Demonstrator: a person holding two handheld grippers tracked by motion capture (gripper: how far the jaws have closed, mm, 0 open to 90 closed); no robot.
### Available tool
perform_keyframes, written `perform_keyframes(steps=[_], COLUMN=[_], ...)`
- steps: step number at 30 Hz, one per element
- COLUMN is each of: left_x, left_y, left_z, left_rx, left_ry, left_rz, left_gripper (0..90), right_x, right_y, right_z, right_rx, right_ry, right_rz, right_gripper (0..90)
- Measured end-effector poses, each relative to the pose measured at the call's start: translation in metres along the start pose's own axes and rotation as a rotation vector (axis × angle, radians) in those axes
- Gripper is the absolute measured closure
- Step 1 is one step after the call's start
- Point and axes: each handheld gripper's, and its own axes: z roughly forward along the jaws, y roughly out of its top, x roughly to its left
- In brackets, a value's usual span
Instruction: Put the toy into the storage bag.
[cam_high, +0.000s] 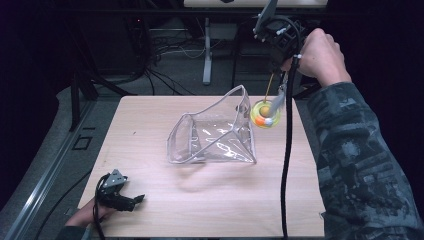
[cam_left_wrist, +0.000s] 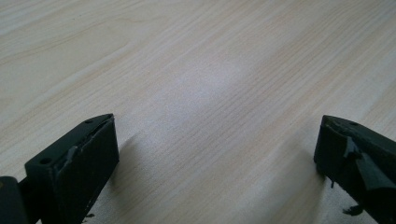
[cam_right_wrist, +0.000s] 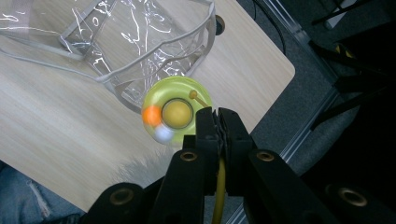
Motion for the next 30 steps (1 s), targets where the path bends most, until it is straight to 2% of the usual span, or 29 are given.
perform_keyframes(steps=[11,21,27,30], left_x=[0.0,0.0,0.0,0.0], left_y=[0.0,0.0,0.0,0.0], left_z=[0.0,0.0,0.0,0.0], left_rx=[0.0,0.0,0.002,0.0], left_ry=[0.0,0.0,0.0,-0.001], left_rz=[0.0,0.0,0.002,-0.002], left_gripper=[0.1,0.1,0.1,0.1], right_x=[0.008,0.018,0.032,0.038], right_y=[0.014,0.029,0.043,0.049], right_z=[-0.013,-0.026,-0.033,-0.034], right_rx=[-0.011,-0.046,-0.067,-0.059], right_ry=[-0.008,-0.003,-0.007,-0.013], right_rz=[-0.031,-0.058,-0.09,-0.119], right_gripper=[87.4,87.4,87.4,87.3])
